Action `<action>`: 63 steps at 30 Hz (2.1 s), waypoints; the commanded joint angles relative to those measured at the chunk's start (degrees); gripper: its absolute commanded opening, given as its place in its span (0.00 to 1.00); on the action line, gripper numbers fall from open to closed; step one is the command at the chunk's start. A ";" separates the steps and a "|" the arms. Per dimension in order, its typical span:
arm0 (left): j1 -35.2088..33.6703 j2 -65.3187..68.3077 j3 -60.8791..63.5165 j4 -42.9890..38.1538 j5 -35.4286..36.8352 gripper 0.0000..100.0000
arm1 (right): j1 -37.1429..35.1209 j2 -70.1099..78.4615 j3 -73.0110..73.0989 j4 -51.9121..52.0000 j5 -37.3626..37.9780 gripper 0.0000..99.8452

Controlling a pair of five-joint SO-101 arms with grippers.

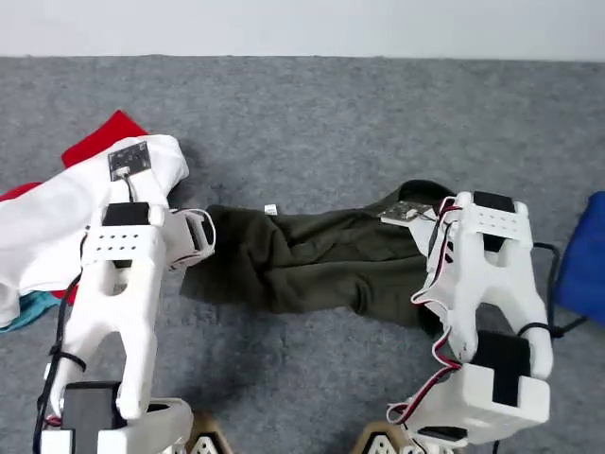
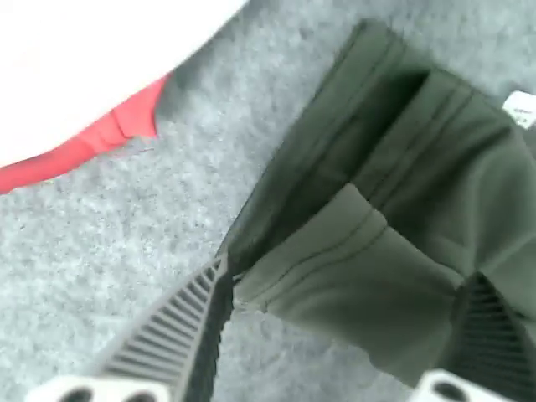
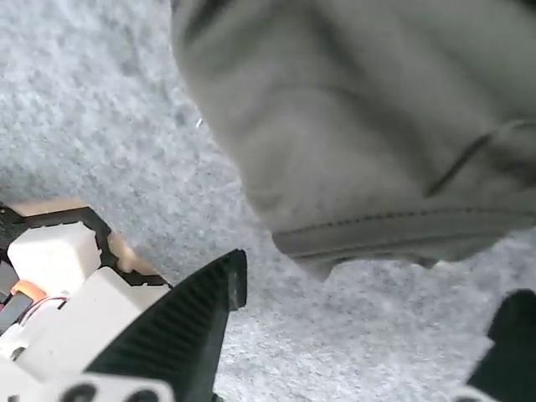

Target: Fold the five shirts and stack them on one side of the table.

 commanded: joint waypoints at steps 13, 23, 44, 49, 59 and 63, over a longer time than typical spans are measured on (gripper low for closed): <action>-5.71 -0.79 -8.75 5.80 -0.70 0.39 | -0.22 -1.89 9.23 -14.37 -0.44 0.14; -9.23 -0.79 -8.31 5.98 -2.02 0.39 | 5.41 -1.89 9.41 -15.43 0.00 0.01; -9.76 -0.70 -3.38 5.89 -5.27 0.39 | 33.45 -2.42 8.44 -4.18 18.29 0.01; -9.58 -0.70 -3.38 5.89 -5.27 0.39 | 38.11 -2.42 5.27 -4.09 18.29 0.01; -9.41 -0.70 -3.38 5.89 -5.27 0.39 | 37.76 -2.42 -0.62 3.74 21.45 0.39; -9.41 -0.70 -3.38 5.98 -5.27 0.39 | 37.32 -2.42 -5.63 7.08 21.89 0.40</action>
